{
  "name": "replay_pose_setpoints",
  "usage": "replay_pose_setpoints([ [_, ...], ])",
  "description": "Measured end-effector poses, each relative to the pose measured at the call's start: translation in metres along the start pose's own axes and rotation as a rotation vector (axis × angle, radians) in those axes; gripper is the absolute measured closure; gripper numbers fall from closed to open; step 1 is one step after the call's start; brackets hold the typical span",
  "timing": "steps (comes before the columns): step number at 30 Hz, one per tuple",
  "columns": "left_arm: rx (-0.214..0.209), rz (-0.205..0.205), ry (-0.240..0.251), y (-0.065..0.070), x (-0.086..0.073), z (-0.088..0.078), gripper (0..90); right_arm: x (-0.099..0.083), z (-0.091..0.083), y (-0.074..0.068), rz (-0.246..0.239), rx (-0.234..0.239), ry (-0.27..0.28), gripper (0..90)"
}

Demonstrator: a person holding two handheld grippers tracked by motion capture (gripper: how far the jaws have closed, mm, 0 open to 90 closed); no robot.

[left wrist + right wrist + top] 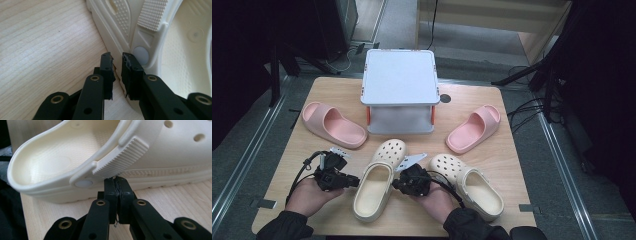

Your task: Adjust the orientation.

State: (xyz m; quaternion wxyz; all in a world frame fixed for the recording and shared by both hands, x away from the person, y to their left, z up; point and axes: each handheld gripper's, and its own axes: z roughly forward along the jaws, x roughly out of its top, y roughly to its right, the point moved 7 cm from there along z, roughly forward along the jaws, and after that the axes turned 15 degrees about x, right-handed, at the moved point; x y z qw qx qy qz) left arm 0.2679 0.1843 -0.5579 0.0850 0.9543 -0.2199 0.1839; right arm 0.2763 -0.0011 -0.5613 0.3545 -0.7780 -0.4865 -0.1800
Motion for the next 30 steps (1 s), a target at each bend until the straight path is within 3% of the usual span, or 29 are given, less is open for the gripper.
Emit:
replay_pose_setpoints([
  [5, -0.014, 0.011, -0.003, 0.004, 0.0, 0.001, 78.3, 0.0, -0.002, 0.005, 0.004, -0.016, 0.006, 86.5],
  [11, -0.02, 0.058, 0.0, 0.016, 0.003, 0.003, 76.6, 0.0, -0.008, 0.016, 0.029, -0.068, 0.02, 87.6],
  [15, -0.017, 0.065, 0.0, 0.014, 0.003, 0.003, 72.6, 0.0, -0.01, 0.019, 0.04, -0.073, 0.025, 87.4],
  [20, -0.017, 0.027, 0.055, 0.007, 0.008, -0.005, 66.6, 0.001, -0.015, 0.017, 0.029, -0.073, 0.037, 81.9],
  [21, -0.013, 0.021, 0.066, 0.005, 0.009, -0.006, 61.8, 0.003, -0.02, 0.015, 0.023, -0.064, 0.042, 78.6],
  [30, -0.026, -0.019, 0.116, -0.009, 0.013, -0.015, 46.8, 0.002, -0.036, 0.006, 0.006, -0.024, 0.059, 65.5],
])
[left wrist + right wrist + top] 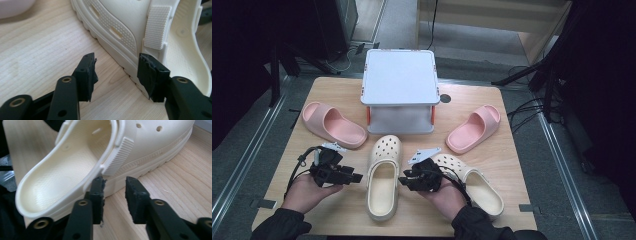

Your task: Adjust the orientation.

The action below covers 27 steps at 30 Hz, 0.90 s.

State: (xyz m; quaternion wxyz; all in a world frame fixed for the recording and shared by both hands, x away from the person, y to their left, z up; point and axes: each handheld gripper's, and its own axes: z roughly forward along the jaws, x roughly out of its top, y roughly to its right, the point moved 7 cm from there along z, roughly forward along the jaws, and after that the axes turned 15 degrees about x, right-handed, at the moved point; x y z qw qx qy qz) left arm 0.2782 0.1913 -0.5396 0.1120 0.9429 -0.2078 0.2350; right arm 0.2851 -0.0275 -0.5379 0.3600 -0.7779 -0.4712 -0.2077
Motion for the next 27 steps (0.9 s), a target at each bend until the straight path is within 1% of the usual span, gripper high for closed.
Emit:
replay_pose_setpoints([
  [1, 0.003, 0.0, 0.007, -0.001, 0.001, -0.001, 45.4, 0.0, -0.005, -0.002, -0.007, -0.005, 0.009, 63.9],
  [2, 0.005, 0.0, 0.009, -0.002, 0.001, -0.001, 45.4, 0.0, -0.005, -0.002, -0.007, -0.005, 0.009, 63.9],
  [4, 0.013, -0.001, 0.007, -0.004, 0.002, 0.0, 42.2, 0.0, -0.011, -0.005, -0.008, -0.006, 0.024, 63.7],
  [5, 0.015, -0.008, 0.005, -0.004, 0.002, 0.001, 40.2, -0.002, -0.018, -0.006, -0.02, -0.011, 0.022, 63.6],
  [6, 0.02, -0.008, 0.001, -0.005, 0.003, 0.001, 40.2, -0.002, -0.018, -0.006, -0.02, -0.011, 0.022, 63.6],
  [7, 0.019, -0.005, 0.004, -0.005, 0.004, 0.001, 40.2, -0.004, -0.026, -0.01, -0.029, -0.013, 0.019, 62.8],
  [8, 0.019, -0.005, 0.004, -0.005, 0.004, 0.001, 40.1, -0.004, -0.026, -0.01, -0.029, -0.013, 0.019, 62.8],
  [10, 0.015, -0.009, 0.01, -0.004, 0.005, 0.002, 40.0, -0.007, -0.034, -0.013, -0.03, -0.009, 0.021, 62.2],
  [12, 0.015, 0.0, 0.013, -0.004, 0.006, 0.002, 39.9, -0.009, -0.044, -0.015, -0.032, -0.002, 0.029, 61.1],
  [13, 0.014, 0.011, 0.008, -0.003, 0.007, 0.003, 39.9, -0.013, -0.053, -0.016, -0.032, -0.007, 0.028, 60.6],
  [14, 0.014, 0.011, 0.008, -0.003, 0.007, 0.003, 39.9, -0.013, -0.053, -0.016, -0.032, -0.007, 0.028, 60.6],
  [15, 0.015, 0.013, 0.009, -0.003, 0.008, 0.004, 39.9, -0.015, -0.058, -0.016, -0.032, -0.015, 0.029, 60.5],
  [16, 0.011, 0.016, 0.009, -0.003, 0.009, 0.004, 39.9, -0.018, -0.063, -0.015, -0.03, -0.019, 0.027, 60.5],
  [17, 0.009, 0.02, 0.005, -0.003, 0.009, 0.004, 40.0, -0.024, -0.072, -0.015, -0.019, -0.027, 0.026, 60.2],
  [18, 0.01, 0.021, 0.009, -0.003, 0.01, 0.004, 40.0, -0.024, -0.072, -0.015, -0.019, -0.027, 0.026, 60.2],
  [20, 0.009, 0.023, 0.007, -0.003, 0.011, 0.004, 40.1, -0.03, -0.081, -0.014, -0.009, -0.04, 0.029, 60.0],
  [21, 0.009, 0.03, 0.007, -0.003, 0.013, 0.005, 40.2, -0.037, -0.089, -0.012, 0.002, -0.053, 0.031, 59.7],
  [22, 0.009, 0.03, 0.007, -0.003, 0.013, 0.005, 40.3, -0.037, -0.089, -0.012, 0.002, -0.053, 0.031, 59.7],
  [23, 0.006, 0.031, 0.005, -0.003, 0.014, 0.005, 40.3, -0.042, -0.098, -0.01, 0.013, -0.067, 0.037, 59.4],
  [24, 0.004, 0.029, 0.004, -0.002, 0.014, 0.005, 40.3, -0.042, -0.098, -0.01, 0.013, -0.067, 0.037, 59.4],
  [27, 0.003, 0.033, 0.004, -0.002, 0.017, 0.006, 40.2, -0.05, -0.109, -0.007, 0.037, -0.083, 0.051, 59.2],
])
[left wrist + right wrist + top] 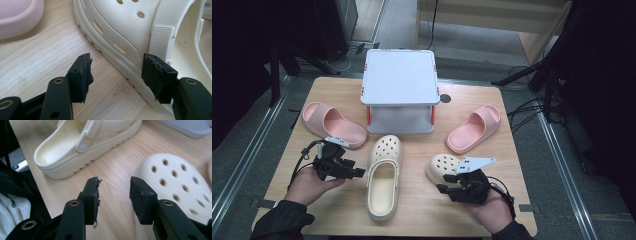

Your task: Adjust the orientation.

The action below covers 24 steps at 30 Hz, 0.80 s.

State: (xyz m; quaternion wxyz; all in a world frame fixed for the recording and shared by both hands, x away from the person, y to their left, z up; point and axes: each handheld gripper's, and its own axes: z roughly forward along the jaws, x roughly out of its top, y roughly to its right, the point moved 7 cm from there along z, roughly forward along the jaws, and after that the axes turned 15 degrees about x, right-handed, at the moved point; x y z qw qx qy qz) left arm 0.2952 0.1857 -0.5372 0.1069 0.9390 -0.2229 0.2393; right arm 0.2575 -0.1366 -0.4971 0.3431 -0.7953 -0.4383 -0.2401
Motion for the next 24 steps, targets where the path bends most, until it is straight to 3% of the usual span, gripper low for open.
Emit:
replay_pose_setpoints([
  [3, -0.004, 0.004, -0.01, 0.0, 0.002, 0.001, 38.8, -0.007, -0.012, 0.005, 0.031, -0.02, 0.012, 58.8],
  [12, -0.005, 0.014, -0.01, -0.001, 0.009, 0.006, 37.3, -0.021, -0.03, 0.006, 0.063, -0.045, 0.027, 57.5],
  [24, -0.009, 0.028, -0.016, 0.001, 0.011, 0.008, 37.0, -0.046, -0.051, 0.015, 0.122, -0.108, 0.01, 55.8],
])
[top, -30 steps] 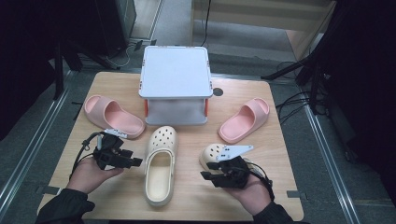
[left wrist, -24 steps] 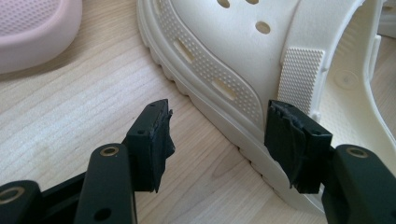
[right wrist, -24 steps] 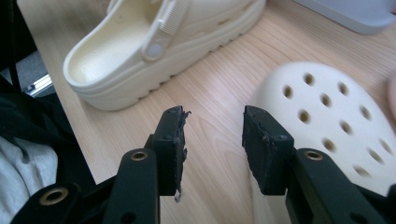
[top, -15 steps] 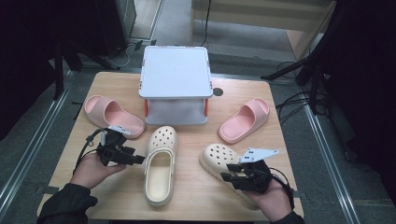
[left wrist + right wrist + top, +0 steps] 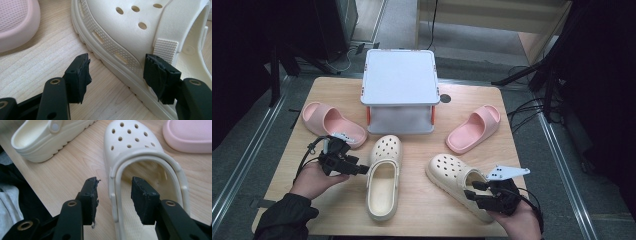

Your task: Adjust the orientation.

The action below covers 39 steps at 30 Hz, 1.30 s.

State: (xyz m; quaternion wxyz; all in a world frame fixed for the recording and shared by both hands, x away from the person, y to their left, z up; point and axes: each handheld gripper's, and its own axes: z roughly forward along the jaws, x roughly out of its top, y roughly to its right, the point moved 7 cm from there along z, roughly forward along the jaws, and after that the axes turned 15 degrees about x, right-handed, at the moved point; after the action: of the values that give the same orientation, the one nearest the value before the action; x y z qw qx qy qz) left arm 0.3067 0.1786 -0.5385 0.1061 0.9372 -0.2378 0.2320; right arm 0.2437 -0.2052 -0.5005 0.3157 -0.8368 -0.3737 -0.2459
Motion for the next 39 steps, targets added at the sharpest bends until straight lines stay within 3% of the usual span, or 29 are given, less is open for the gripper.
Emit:
replay_pose_setpoints([
  [5, 0.004, -0.006, 0.0, 0.0, -0.002, -0.001, 36.9, -0.004, 0.015, 0.004, 0.008, 0.017, -0.062, 55.4],
  [10, 0.01, -0.009, -0.002, -0.001, -0.005, -0.002, 36.9, -0.004, 0.034, 0.003, -0.021, 0.037, -0.134, 59.4],
  [13, 0.013, -0.009, 0.0, -0.001, -0.006, -0.002, 36.9, -0.003, 0.036, 0.005, -0.024, 0.036, -0.142, 64.2],
  [18, 0.018, -0.018, -0.003, -0.001, -0.009, -0.004, 36.9, 0.0, 0.037, 0.013, 0.012, 0.05, -0.137, 76.0],
  [28, 0.029, -0.031, -0.007, -0.003, -0.015, -0.006, 36.8, 0.006, 0.044, 0.013, 0.006, 0.092, -0.146, 77.4],
  [39, 0.038, -0.031, -0.016, -0.003, -0.022, -0.008, 36.5, 0.018, 0.056, 0.01, -0.004, 0.094, -0.153, 77.6],
])
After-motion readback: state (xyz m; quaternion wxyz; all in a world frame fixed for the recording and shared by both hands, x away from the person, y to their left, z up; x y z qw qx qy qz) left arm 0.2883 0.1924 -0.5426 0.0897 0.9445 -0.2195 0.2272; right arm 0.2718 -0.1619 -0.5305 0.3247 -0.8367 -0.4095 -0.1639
